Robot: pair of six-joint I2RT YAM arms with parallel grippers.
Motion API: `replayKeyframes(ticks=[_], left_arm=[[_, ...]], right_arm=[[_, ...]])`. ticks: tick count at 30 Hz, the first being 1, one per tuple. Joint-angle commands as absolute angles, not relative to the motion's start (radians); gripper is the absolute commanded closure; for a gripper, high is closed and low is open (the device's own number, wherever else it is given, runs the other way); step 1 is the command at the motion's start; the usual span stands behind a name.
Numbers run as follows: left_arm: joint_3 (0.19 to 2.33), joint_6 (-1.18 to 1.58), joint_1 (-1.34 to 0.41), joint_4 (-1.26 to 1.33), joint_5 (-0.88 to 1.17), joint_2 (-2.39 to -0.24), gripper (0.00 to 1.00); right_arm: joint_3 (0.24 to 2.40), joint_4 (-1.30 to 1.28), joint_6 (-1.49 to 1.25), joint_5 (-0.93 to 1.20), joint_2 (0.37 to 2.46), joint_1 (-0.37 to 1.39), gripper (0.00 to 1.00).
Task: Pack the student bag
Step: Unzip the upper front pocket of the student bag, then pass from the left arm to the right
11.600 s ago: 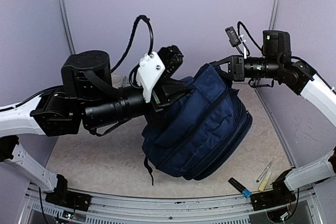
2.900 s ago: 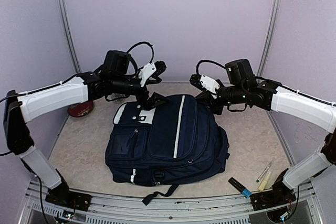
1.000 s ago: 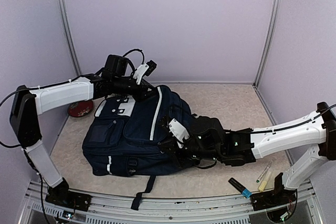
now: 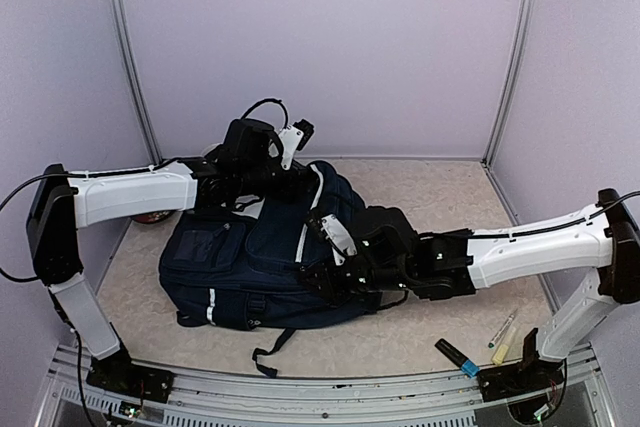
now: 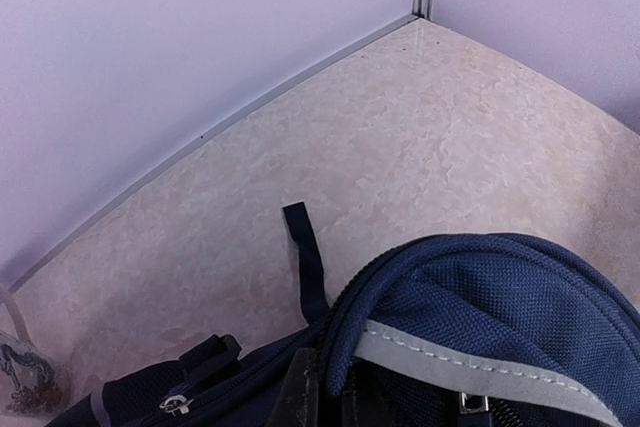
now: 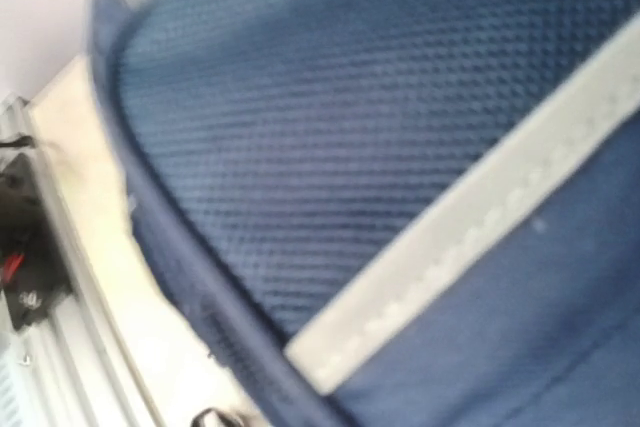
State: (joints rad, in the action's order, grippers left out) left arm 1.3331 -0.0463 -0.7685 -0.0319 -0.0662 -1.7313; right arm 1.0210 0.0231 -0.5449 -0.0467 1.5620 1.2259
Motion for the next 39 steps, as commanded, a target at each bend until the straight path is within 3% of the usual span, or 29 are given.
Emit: replayKeyframes(ticks=[1,8,13,18,24,28,33,35,36,39], left_arm=[[1.315,-0.084,-0.779,0.198,0.097,-1.67,1.0],[1.126,-0.22,-0.734,0.341,0.348,-1.552,1.0],[1.047,-0.2,-0.697,0.472,0.483,-1.487,1.0],[1.036,-0.176,-0.69,0.513,0.511,-1.467,1.0],[1.029,-0.164,-0.695,0.523,0.512,-1.464,1.0],[1.025,-0.161,-0.702,0.53,0.518,-1.466,1.0],[1.034,-0.158,-0.716,0.54,0.517,-1.49,1.0],[1.034,-0.154,-0.72,0.543,0.518,-1.497,1.0],[1.034,-0.152,-0.722,0.543,0.518,-1.5,1.0],[1.041,-0.145,-0.725,0.512,0.44,-1.5,0.99]], right_arm=[[0.976,0.146,-0.523,0.021,1.431,1.199,0.75],[0.839,0.079,-0.482,0.08,1.144,1.083,0.5],[0.823,0.009,-0.553,0.065,1.039,0.917,0.43],[0.84,0.11,-0.558,0.22,1.146,0.819,0.38],[0.947,0.153,-0.53,0.387,1.355,0.818,0.23],[0.936,0.203,-0.562,0.351,1.416,0.828,0.37],[0.986,0.278,-0.578,0.429,1.515,0.846,0.29],[0.997,0.291,-0.574,0.433,1.542,0.855,0.35],[1.0,0.293,-0.574,0.435,1.551,0.856,0.46],[1.009,0.266,-0.57,0.4,1.553,0.857,0.94]])
